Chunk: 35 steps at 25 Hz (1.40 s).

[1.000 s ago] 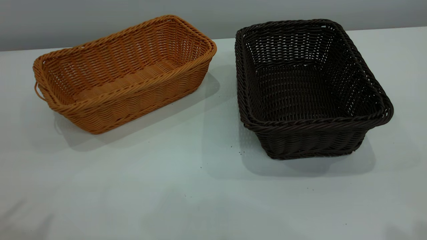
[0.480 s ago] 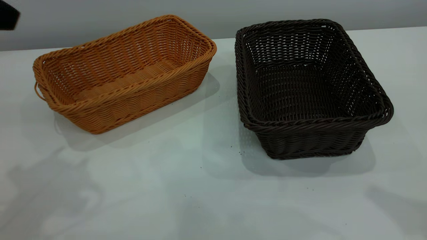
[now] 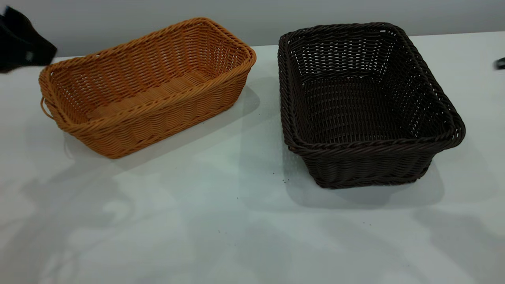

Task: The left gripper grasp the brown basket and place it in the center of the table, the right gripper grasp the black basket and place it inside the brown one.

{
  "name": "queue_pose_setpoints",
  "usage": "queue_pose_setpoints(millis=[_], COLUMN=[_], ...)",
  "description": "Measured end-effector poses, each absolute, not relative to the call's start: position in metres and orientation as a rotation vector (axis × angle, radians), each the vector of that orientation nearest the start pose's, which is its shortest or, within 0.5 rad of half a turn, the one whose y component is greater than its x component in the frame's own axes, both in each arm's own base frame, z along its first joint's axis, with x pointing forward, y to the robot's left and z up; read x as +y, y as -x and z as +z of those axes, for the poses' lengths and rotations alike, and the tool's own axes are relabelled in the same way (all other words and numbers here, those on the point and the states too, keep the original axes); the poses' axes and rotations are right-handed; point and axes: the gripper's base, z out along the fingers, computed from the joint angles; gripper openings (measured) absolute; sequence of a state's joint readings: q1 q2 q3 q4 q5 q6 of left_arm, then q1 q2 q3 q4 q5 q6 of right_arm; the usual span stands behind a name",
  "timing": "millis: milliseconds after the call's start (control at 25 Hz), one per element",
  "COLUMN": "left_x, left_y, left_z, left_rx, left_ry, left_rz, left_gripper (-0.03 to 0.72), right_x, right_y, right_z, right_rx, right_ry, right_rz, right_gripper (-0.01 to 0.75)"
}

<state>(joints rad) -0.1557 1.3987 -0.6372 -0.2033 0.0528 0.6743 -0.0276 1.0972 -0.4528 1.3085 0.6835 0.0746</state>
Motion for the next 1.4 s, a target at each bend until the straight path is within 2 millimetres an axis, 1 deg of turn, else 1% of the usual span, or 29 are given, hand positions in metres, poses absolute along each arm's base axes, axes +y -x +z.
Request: queue_pose_setpoints(millis=[120, 240, 320, 400, 480, 640, 720, 840, 960, 1120, 1400], left_x=[-0.051, -0.061, -0.065, -0.066, -0.065, -0.065, -0.066, -0.066, -0.066, -0.066, -0.065], left_y=[-0.269, -0.269, -0.269, -0.270, -0.271, -0.270, -0.270, -0.270, -0.270, -0.270, -0.270], left_z=[0.199, 0.192, 0.192, 0.193, 0.194, 0.194, 0.194, 0.194, 0.194, 0.194, 0.194], left_rx=[2.201, 2.201, 2.191, 2.176, 2.163, 2.168, 2.168, 2.168, 2.168, 2.168, 2.169], left_ry=[-0.753, -0.813, -0.831, -0.824, -0.818, -0.819, -0.819, -0.818, -0.818, -0.819, -0.819], left_rz=[0.134, 0.121, 0.116, 0.121, 0.127, 0.124, 0.124, 0.124, 0.124, 0.124, 0.124], left_gripper=[0.456, 0.456, 0.456, 0.456, 0.456, 0.456, 0.456, 0.456, 0.456, 0.456, 0.457], right_x=[0.067, 0.086, 0.097, 0.108, 0.115, 0.117, 0.119, 0.124, 0.128, 0.134, 0.148], right_y=[-0.191, -0.197, -0.199, -0.198, -0.199, -0.204, -0.210, -0.224, -0.235, -0.233, -0.240], right_z=[0.217, 0.202, 0.190, 0.179, 0.170, 0.153, 0.150, 0.151, 0.151, 0.144, 0.134], right_rx=[2.242, 2.282, 2.318, 2.361, 2.383, 2.373, 2.361, 2.361, 2.361, 2.372, 2.381], right_ry=[-1.356, -1.416, -1.467, -1.507, -1.566, -1.686, -1.711, -1.662, -1.653, -1.712, -1.695], right_rz=[1.331, 1.287, 1.256, 1.235, 1.222, 1.173, 1.172, 1.188, 1.194, 1.165, 1.050], right_gripper=[0.489, 0.491, 0.491, 0.491, 0.491, 0.491, 0.491, 0.491, 0.491, 0.491, 0.491])
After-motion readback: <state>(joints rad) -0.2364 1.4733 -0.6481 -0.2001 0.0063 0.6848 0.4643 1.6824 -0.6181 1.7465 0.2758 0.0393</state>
